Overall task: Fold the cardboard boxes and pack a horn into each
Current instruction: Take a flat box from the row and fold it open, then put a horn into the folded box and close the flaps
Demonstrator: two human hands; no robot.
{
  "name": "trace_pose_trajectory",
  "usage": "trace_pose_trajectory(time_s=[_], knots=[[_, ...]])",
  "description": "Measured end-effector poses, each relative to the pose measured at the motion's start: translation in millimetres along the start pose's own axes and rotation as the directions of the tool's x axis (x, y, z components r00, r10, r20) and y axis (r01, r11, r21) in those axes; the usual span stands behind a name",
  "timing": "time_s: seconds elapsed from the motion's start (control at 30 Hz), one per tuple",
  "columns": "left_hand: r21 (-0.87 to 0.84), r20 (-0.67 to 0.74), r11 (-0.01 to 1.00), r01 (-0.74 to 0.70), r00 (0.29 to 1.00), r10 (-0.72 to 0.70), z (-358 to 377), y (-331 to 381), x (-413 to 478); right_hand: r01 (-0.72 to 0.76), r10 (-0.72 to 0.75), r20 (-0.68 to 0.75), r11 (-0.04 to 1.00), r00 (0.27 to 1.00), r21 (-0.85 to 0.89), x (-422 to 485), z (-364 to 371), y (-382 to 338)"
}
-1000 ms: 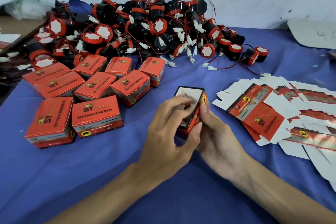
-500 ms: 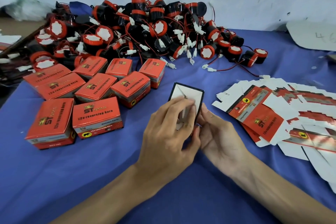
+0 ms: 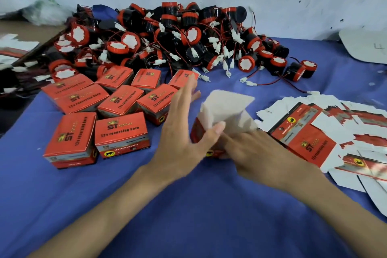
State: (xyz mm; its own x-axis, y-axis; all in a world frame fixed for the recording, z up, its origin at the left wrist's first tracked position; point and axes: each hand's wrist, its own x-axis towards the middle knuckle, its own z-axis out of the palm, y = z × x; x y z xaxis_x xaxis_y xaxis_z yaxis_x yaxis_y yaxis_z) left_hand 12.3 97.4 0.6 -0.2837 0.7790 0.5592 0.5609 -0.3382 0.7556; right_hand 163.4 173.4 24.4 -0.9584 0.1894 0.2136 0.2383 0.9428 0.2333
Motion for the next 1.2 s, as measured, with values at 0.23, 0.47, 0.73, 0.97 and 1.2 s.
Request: trace_pose_trajectory(time_s=[0.23, 0.47, 0.73, 0.97, 1.2], knots=[[0.118, -0.286, 0.993, 0.006, 0.958, 0.028, -3.7, -36.5, 9.4, 0.119, 0.16, -0.311, 0.69, 0.937, 0.714, 56.2, -7.4, 31.8], [0.307, -0.267, 0.944, -0.119, 0.941, 0.206, -5.8, -46.6, 12.7, -0.493, 0.541, 0.06, 0.708, 0.839, 0.505, 159.1, 85.4, 120.2], [0.261, -0.182, 0.96, 0.102, 0.982, -0.055, -8.9, -46.5, 10.1, -0.565, 0.561, 0.074, 0.821, 0.825, 0.076, 111.8, 76.7, 106.6], [0.26, -0.216, 0.953, 0.156, 0.971, -0.1, -4.8, -42.8, 10.9, -0.631, 0.593, 0.379, 0.776, 0.711, -0.03, 37.2, 12.5, 120.4], [0.256, -0.194, 0.954, 0.155, 0.975, -0.107, -8.2, -41.9, 10.0, -0.703, 0.662, 0.315, 0.711, 0.681, 0.025, 111.5, 67.0, 93.1]])
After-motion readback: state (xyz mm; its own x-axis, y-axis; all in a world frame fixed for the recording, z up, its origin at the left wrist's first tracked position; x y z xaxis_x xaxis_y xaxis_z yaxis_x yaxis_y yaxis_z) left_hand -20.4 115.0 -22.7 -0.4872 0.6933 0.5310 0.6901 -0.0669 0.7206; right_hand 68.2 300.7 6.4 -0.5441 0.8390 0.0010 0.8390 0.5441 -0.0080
